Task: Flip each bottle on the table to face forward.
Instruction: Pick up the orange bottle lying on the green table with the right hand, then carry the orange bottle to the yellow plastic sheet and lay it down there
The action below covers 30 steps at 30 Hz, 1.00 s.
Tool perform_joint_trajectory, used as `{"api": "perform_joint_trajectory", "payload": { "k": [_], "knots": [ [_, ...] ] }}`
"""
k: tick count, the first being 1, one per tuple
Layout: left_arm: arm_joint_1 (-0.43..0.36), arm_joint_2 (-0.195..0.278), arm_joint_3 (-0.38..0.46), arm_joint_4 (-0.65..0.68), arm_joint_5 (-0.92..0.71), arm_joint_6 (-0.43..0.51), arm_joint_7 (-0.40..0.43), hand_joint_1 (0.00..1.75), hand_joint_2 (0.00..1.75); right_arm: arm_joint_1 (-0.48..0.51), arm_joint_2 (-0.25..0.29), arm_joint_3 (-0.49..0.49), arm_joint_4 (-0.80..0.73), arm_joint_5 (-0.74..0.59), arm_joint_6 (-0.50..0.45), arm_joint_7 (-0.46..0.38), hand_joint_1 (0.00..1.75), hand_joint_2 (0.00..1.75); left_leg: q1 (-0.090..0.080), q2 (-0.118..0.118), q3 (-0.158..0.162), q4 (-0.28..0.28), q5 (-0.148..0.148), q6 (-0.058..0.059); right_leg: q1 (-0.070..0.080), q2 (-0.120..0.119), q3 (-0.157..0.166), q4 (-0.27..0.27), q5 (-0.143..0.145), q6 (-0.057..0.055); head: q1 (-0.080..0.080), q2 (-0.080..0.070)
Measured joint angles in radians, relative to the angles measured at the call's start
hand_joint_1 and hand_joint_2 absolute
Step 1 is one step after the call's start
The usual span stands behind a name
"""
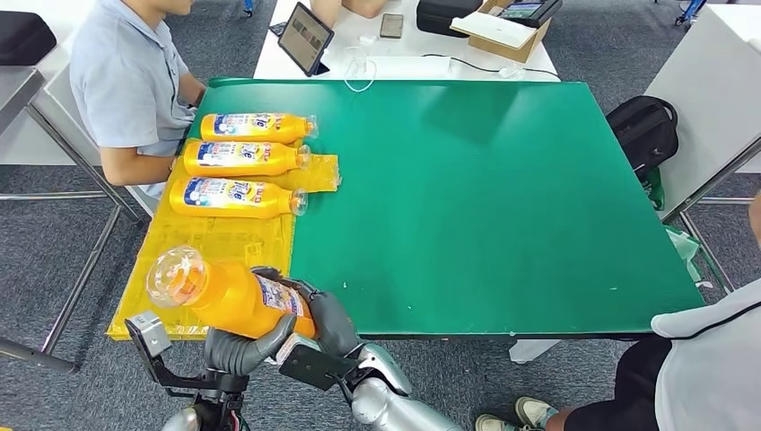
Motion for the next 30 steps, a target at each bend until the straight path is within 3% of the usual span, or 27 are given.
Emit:
{"api": "perform_joint_trajectory", "payload": {
  "k": [1,5,12,18,23,26,30],
  "knots": [
    [-0.001,0.0,0.002,0.001,0.003,-0.007,0.002,1.75,1.75,0.0,-0.002,0.0,-0.001,-0.002,0.003,0.001,0.0,0.0,0.0,0.0,0.0,0.0,0.0,0.0,0.0,0.0,0.0,0.0,0.0,0.0,0.0,0.0],
    [-0.005,0.0,0.009,0.005,-0.01,-0.023,-0.011,1.75,1.75,0.004,-0.005,-0.001,-0.005,-0.004,-0.005,-0.013,0.0,0.0,0.0,0.0,0.0,0.0,0.0,0.0,0.0,0.0,0.0,0.0,0.0,0.0,0.0,0.0],
    [-0.032,0.0,-0.005,0.006,-0.058,-0.073,-0.064,1.75,1.75,0.049,-0.056,0.007,-0.145,-0.001,-0.165,-0.069,0.0,0.0,0.0,0.0,0.0,0.0,0.0,0.0,0.0,0.0,0.0,0.0,0.0,0.0,0.0,0.0],
    [-0.064,0.002,0.0,0.011,-0.161,0.012,-0.12,1.75,1.75,0.113,-0.119,-0.005,-0.363,0.018,-0.329,-0.075,0.0,0.0,0.0,-0.001,0.0,0.0,0.0,0.0,0.0,0.0,0.001,0.0,0.0,0.0,0.0,0.0],
    [-0.067,0.004,0.042,0.028,-0.223,0.095,-0.112,1.75,1.75,0.224,-0.073,-0.211,-0.598,0.235,-0.351,-0.076,0.0,0.0,0.0,-0.002,-0.001,0.0,0.0,0.0,0.0,-0.001,0.0,0.0,0.0,0.0,0.0,0.0],
    [-0.079,0.006,0.077,0.055,-0.307,0.174,-0.111,1.75,1.75,0.27,-0.03,-0.364,-0.733,0.253,-0.354,-0.075,0.0,0.0,0.0,-0.003,-0.001,0.0,0.0,0.0,0.0,-0.001,0.0,0.0,0.0,0.0,0.0,0.0],
    [-0.098,0.009,0.118,0.11,-0.395,0.232,-0.109,1.75,1.75,0.313,-0.002,-0.482,-0.829,0.232,-0.354,-0.076,0.0,0.0,0.0,-0.002,-0.001,0.0,0.0,0.0,0.0,-0.001,0.001,0.0,0.0,0.0,-0.001,0.0]
  ]
}}
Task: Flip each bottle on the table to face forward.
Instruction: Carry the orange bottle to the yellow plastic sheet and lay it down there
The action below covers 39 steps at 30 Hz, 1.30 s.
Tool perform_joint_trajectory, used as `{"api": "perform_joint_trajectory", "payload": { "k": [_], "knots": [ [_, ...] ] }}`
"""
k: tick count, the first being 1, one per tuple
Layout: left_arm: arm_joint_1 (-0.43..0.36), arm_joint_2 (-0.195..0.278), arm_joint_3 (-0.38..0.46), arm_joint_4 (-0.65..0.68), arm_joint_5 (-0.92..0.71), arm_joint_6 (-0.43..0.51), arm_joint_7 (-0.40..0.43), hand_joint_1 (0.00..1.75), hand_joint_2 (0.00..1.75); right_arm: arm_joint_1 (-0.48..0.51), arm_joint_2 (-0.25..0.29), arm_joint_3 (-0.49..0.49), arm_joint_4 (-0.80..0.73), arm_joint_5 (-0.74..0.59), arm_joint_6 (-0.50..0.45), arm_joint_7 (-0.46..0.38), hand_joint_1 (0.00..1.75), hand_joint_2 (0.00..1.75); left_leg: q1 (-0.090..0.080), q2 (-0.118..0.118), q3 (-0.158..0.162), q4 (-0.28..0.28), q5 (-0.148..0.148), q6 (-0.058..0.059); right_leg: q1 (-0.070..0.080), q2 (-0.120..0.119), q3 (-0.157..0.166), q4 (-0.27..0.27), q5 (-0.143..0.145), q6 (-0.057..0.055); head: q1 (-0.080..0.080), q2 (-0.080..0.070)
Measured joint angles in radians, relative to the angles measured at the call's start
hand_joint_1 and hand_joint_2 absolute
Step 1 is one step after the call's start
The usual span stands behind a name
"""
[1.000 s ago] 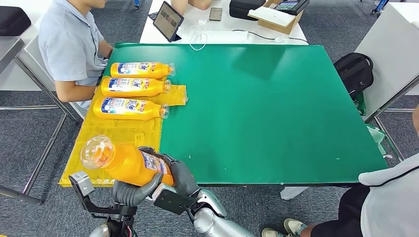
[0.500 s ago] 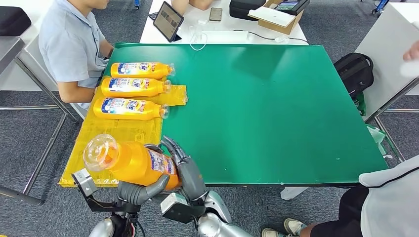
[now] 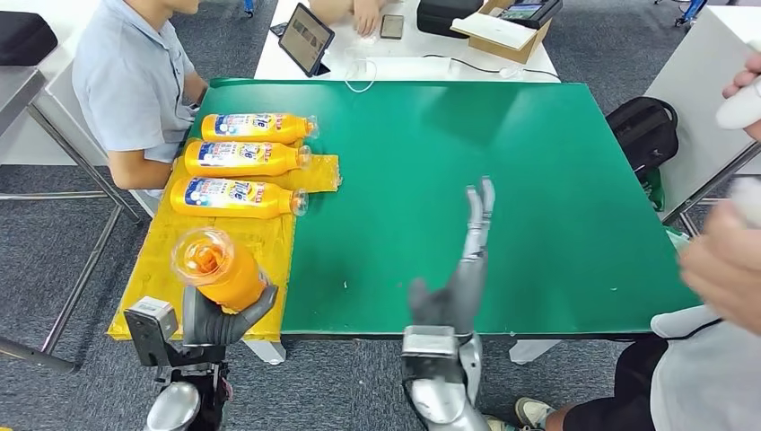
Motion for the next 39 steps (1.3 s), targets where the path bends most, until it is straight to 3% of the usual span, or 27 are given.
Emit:
{"api": "perform_joint_trajectory", "payload": {
  "k": [3,7,14,21,22,26,31,35,37,39],
  "knots": [
    [-0.013,0.002,0.02,0.037,-0.071,0.045,0.016,1.75,1.75,0.016,0.01,-0.041,-0.024,-0.035,0.0,0.0,0.0,0.0,0.0,0.0,0.0,0.0,0.0,0.0,0.0,0.0,0.0,0.0,0.0,0.0,0.0,0.0],
    [-0.068,0.011,0.032,0.144,-0.362,0.199,0.052,1.75,1.75,0.019,0.015,-0.047,-0.024,-0.082,0.001,0.0,0.0,0.0,0.0,0.0,0.0,0.0,0.0,0.0,0.0,0.0,0.0,0.0,0.0,0.0,0.0,0.0],
    [-0.229,0.025,0.069,0.437,-0.7,0.33,0.159,1.75,1.75,-0.01,-0.011,0.053,0.024,-0.193,0.003,0.0,0.0,0.0,0.001,0.0,0.0,0.0,0.001,0.0,0.0,0.0,0.0,0.001,0.0,0.0,0.0,0.0],
    [-0.384,0.059,0.062,0.728,-1.043,0.274,0.351,1.75,1.75,-0.061,-0.041,0.188,0.125,-0.277,0.003,0.0,0.0,0.0,0.0,0.0,0.0,0.0,0.001,0.0,0.0,0.0,0.001,0.001,0.0,0.0,0.0,0.0],
    [-0.401,0.062,0.057,0.758,-1.079,0.268,0.374,1.68,1.75,-0.068,-0.044,0.204,0.14,-0.287,0.003,0.0,0.0,0.0,0.0,0.0,0.0,0.0,0.001,0.0,0.0,0.0,0.001,0.001,0.0,0.0,0.0,0.0],
    [-0.447,0.067,0.04,0.836,-1.159,0.231,0.425,0.66,1.75,-0.088,-0.053,0.255,0.189,-0.322,0.003,0.0,0.0,0.0,0.0,0.0,0.003,0.0,0.001,-0.001,0.0,0.0,0.004,0.001,0.0,0.0,0.0,0.0],
    [-0.486,0.066,0.039,0.88,-1.153,0.158,0.413,0.58,1.75,-0.107,-0.061,0.307,0.224,-0.356,0.005,0.0,0.0,0.0,0.0,-0.001,0.01,-0.001,0.0,-0.002,0.001,0.0,0.01,0.001,-0.001,-0.002,0.0,0.0],
    [-0.504,0.059,0.036,0.898,-1.142,0.127,0.41,0.04,1.75,-0.116,-0.063,0.328,0.238,-0.36,0.005,0.0,0.0,0.0,0.0,-0.001,0.012,-0.001,0.002,-0.003,0.0,0.0,0.012,0.001,-0.001,-0.002,0.0,0.0],
    [-0.507,0.055,0.041,0.9,-1.084,0.087,0.37,0.0,1.75,-0.12,-0.063,0.336,0.247,-0.365,0.007,0.0,0.0,0.0,0.0,-0.001,0.013,-0.001,0.002,-0.003,0.0,0.0,0.013,0.001,-0.001,-0.002,0.0,0.0],
    [-0.505,0.046,0.061,0.893,-0.945,-0.012,0.279,0.0,1.75,-0.124,-0.063,0.345,0.257,-0.372,0.012,0.0,0.0,0.0,0.0,-0.002,0.014,-0.001,0.002,-0.003,0.0,-0.001,0.014,0.001,-0.001,-0.002,0.0,0.0]
  ]
}}
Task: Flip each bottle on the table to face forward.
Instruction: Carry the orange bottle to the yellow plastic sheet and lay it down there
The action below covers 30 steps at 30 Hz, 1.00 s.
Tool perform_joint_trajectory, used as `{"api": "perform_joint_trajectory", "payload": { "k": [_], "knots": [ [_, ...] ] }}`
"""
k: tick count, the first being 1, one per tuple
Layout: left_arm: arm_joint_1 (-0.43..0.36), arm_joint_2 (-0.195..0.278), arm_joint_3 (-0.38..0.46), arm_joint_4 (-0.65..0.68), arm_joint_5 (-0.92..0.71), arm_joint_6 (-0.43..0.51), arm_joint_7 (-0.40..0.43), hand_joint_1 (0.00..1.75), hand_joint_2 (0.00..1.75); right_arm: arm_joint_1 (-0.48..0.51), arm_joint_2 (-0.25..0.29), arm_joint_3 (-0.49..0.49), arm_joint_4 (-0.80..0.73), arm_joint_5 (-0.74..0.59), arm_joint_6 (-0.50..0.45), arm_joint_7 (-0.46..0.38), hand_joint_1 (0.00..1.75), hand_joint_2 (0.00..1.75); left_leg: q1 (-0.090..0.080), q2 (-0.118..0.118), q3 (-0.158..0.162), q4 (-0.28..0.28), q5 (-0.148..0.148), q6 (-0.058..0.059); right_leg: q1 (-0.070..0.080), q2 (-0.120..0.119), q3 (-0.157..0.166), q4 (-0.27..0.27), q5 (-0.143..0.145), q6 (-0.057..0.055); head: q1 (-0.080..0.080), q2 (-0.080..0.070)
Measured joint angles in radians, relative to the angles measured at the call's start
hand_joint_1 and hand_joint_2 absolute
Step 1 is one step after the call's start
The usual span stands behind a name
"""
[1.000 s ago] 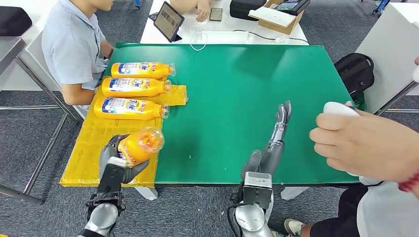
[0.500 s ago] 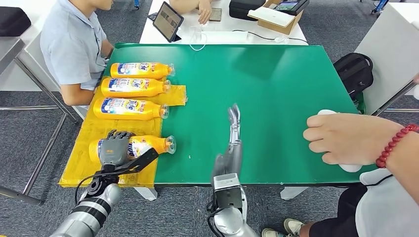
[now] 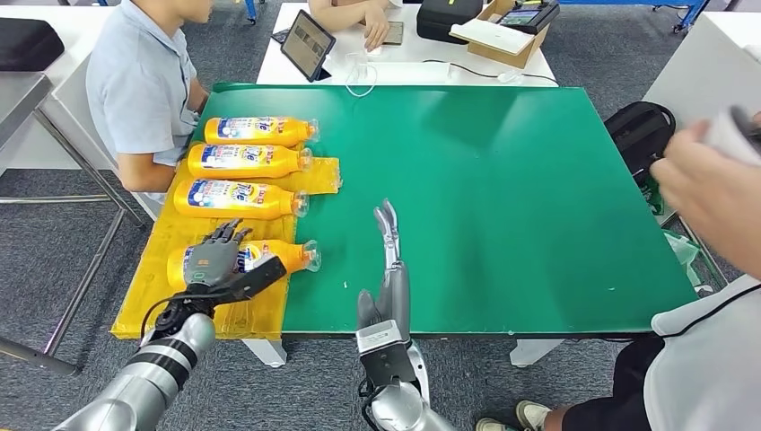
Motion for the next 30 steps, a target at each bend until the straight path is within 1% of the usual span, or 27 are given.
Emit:
{"api": "perform_joint_trajectory", "payload": {
  "k": [2,3,4,5,6,8,9,11,14,17,20,24,27,30],
  "knots": [
    [0.017,-0.015,0.031,-0.032,0.182,-0.131,-0.105,0.0,1.75,-0.003,-0.001,0.007,0.007,-0.003,0.003,0.0,0.0,0.0,0.0,-0.001,0.0,0.0,0.0,0.0,0.0,-0.002,0.001,0.0,0.0,0.0,0.0,0.0],
    [0.034,-0.025,0.046,-0.062,0.274,-0.183,-0.148,0.0,1.75,-0.004,-0.002,0.011,0.009,-0.001,0.002,0.0,0.0,0.0,0.0,-0.002,0.0,0.0,0.0,0.0,0.0,-0.003,0.001,0.0,0.0,0.0,0.0,0.0],
    [0.058,-0.037,0.061,-0.101,0.359,-0.213,-0.187,0.0,1.75,-0.004,-0.003,0.014,0.01,0.006,-0.001,0.0,0.0,0.0,0.0,-0.002,0.0,0.0,0.0,0.0,0.0,-0.003,0.001,0.0,0.0,0.0,0.0,0.0],
    [0.089,-0.052,0.073,-0.147,0.438,-0.213,-0.218,0.0,1.75,-0.004,-0.003,0.015,0.011,0.019,-0.004,0.0,0.0,0.0,-0.001,-0.001,-0.001,0.0,0.0,0.0,-0.001,-0.002,0.0,0.0,0.0,0.0,0.0,0.0],
    [0.124,-0.069,0.083,-0.198,0.508,-0.189,-0.242,0.0,1.75,-0.002,-0.003,0.014,0.012,0.038,-0.007,0.0,0.0,0.0,-0.001,0.001,-0.002,0.001,0.0,0.0,-0.001,-0.002,-0.002,0.0,0.0,0.0,0.0,0.0],
    [0.196,-0.101,0.092,-0.301,0.626,-0.13,-0.268,0.0,1.75,0.006,-0.003,0.003,0.012,0.08,-0.009,0.0,0.0,0.0,-0.001,0.002,-0.004,0.001,-0.001,0.001,-0.001,-0.001,-0.005,0.0,0.0,0.001,0.0,0.0],
    [0.229,-0.112,0.093,-0.353,0.683,-0.117,-0.274,0.0,1.75,0.012,-0.004,-0.006,0.013,0.096,-0.01,0.0,0.0,0.0,-0.001,0.001,-0.005,0.001,-0.001,0.001,-0.001,-0.001,-0.006,-0.001,0.0,0.001,0.001,0.0],
    [0.292,-0.122,0.091,-0.458,0.77,-0.112,-0.282,0.0,1.75,0.028,-0.005,-0.028,0.013,0.114,-0.01,0.0,0.0,0.0,-0.001,0.001,-0.007,0.001,-0.001,0.0,0.0,-0.001,-0.007,-0.001,0.0,0.001,0.0,0.0],
    [0.366,-0.125,0.086,-0.589,0.833,-0.088,-0.297,0.0,1.75,0.049,-0.008,-0.06,0.012,0.128,-0.011,0.0,0.0,0.0,0.0,0.001,-0.01,0.001,-0.001,0.0,0.0,-0.001,-0.011,-0.001,0.0,0.0,0.0,0.0],
    [0.414,-0.131,0.084,-0.695,0.905,-0.06,-0.327,0.0,1.75,0.064,-0.008,-0.089,0.007,0.144,-0.011,0.0,0.0,0.0,0.0,0.001,-0.012,0.001,-0.001,0.0,0.0,-0.001,-0.013,0.0,0.0,0.0,0.0,0.0],
    [0.45,-0.144,0.082,-0.789,0.995,-0.054,-0.336,0.0,1.75,0.08,-0.004,-0.122,-0.012,0.167,-0.011,0.0,0.0,0.0,0.0,0.001,-0.012,0.001,-0.001,0.0,0.0,-0.001,-0.013,0.0,0.0,0.0,0.0,0.0],
    [0.479,-0.156,0.08,-0.869,1.044,-0.058,-0.336,0.0,1.75,0.093,0.002,-0.155,-0.036,0.184,-0.011,0.0,0.0,1.75,0.0,0.001,-0.012,0.001,-0.001,0.0,0.0,-0.001,-0.013,0.0,0.0,0.0,0.0,0.0],
    [0.51,-0.159,0.07,-0.92,1.09,-0.063,-0.34,0.0,1.75,0.109,0.007,-0.186,-0.064,0.214,-0.011,0.0,0.0,1.75,0.0,0.001,-0.012,0.001,-0.001,0.0,0.0,-0.001,-0.013,-0.001,0.0,0.0,0.0,0.0],
    [0.563,-0.159,0.045,-0.972,1.078,-0.044,-0.359,0.0,1.75,0.136,0.011,-0.227,-0.109,0.234,-0.011,0.0,0.0,1.75,0.0,0.001,-0.013,0.001,-0.001,0.0,0.0,-0.001,-0.013,-0.001,0.0,0.0,0.0,0.0]
  ]
}}
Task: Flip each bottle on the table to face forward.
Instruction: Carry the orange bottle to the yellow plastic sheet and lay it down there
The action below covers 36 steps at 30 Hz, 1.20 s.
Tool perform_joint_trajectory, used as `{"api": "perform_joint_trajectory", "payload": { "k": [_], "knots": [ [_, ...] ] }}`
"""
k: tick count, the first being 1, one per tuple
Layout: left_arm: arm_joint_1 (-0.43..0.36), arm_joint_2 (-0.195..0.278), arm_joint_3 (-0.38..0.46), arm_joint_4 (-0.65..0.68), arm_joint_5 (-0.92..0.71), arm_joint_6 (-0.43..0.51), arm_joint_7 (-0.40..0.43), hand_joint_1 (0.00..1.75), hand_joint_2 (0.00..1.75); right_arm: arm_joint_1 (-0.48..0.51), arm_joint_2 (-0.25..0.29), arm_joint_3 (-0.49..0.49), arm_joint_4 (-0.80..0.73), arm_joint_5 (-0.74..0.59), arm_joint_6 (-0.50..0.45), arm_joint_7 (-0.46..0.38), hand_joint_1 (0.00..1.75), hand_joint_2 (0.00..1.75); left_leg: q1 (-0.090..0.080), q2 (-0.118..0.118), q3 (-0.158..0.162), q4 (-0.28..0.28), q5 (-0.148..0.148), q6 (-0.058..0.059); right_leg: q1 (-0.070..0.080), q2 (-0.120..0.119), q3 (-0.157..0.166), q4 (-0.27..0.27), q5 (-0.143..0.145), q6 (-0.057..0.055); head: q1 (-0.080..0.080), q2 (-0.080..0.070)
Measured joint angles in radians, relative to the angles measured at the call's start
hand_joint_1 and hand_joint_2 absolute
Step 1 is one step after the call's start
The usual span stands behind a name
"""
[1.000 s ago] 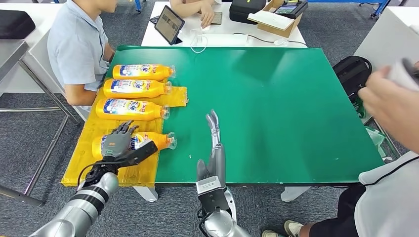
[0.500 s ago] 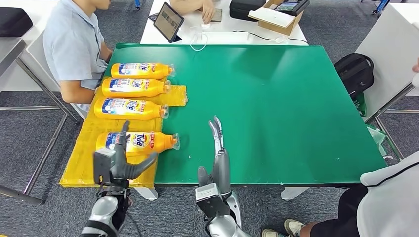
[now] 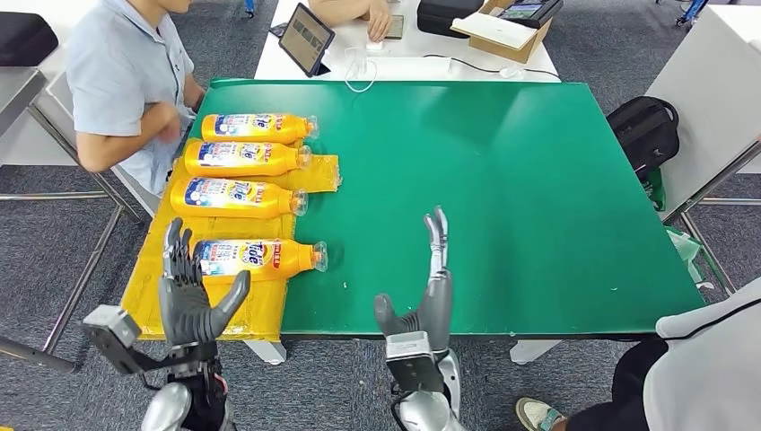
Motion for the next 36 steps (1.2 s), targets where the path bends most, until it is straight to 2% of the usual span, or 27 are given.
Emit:
{"api": "perform_joint_trajectory", "payload": {
  "k": [5,14,18,20,22,24,27,31,36],
  "knots": [
    [0.045,0.001,-0.022,-0.043,-0.014,0.011,-0.008,0.0,1.75,0.028,0.003,-0.033,-0.044,0.004,0.0,0.0,0.0,1.75,0.0,0.0,-0.001,0.0,0.0,0.0,0.0,0.0,-0.001,0.0,0.0,0.0,0.0,0.0],
    [0.059,0.001,-0.038,-0.063,-0.029,0.025,-0.014,0.0,1.75,0.046,0.006,-0.054,-0.071,0.001,0.0,0.0,0.0,1.75,0.0,0.0,-0.001,0.0,0.0,0.0,0.0,0.0,-0.001,0.0,0.0,0.0,0.0,0.0],
    [0.069,0.003,-0.055,-0.072,-0.06,0.061,-0.015,0.0,1.75,0.054,0.006,-0.06,-0.073,-0.018,0.0,0.0,0.0,0.0,0.0,0.0,-0.001,0.0,0.0,0.0,0.0,0.0,-0.001,0.0,0.0,0.0,0.0,0.0],
    [0.082,0.005,-0.065,-0.078,-0.078,0.092,-0.017,0.0,1.75,0.058,0.006,-0.065,-0.066,-0.043,0.0,0.0,0.0,0.87,0.0,0.0,-0.001,0.0,0.0,0.0,0.0,0.0,-0.001,0.0,0.0,0.0,0.0,0.0],
    [0.099,0.008,-0.076,-0.083,-0.094,0.128,-0.018,0.0,1.75,0.064,0.006,-0.074,-0.046,-0.083,0.0,0.0,0.0,0.87,0.0,0.0,-0.001,0.0,0.0,0.0,0.0,0.0,-0.001,0.0,0.0,0.0,0.0,0.0],
    [0.115,0.013,-0.089,-0.084,-0.107,0.165,-0.014,0.0,1.75,0.066,0.006,-0.084,-0.011,-0.133,0.0,0.0,0.0,0.0,0.0,0.0,-0.001,0.0,-0.001,-0.001,0.0,0.0,-0.001,0.0,0.0,0.0,0.0,0.0],
    [0.137,0.017,-0.105,-0.084,-0.111,0.199,-0.006,0.0,1.75,0.07,0.008,-0.101,0.047,-0.147,0.0,0.001,0.0,0.0,0.0,0.0,-0.002,0.0,-0.001,-0.001,0.0,0.0,-0.002,0.0,-0.001,0.0,0.0,0.0],
    [0.142,0.023,-0.141,-0.082,-0.104,0.199,-0.017,0.0,1.75,0.075,0.0,-0.088,0.066,-0.171,0.0,0.001,0.0,1.75,0.0,0.0,-0.002,0.0,0.0,-0.001,0.0,0.0,-0.002,0.0,0.0,0.0,0.0,0.0],
    [0.128,0.029,-0.186,-0.065,-0.1,0.195,-0.042,0.0,1.75,0.076,-0.015,-0.062,0.075,-0.217,0.001,0.001,0.0,1.75,0.0,0.0,-0.002,0.0,-0.001,-0.001,0.0,0.0,-0.002,0.0,0.0,0.0,0.0,0.0]
  ]
}}
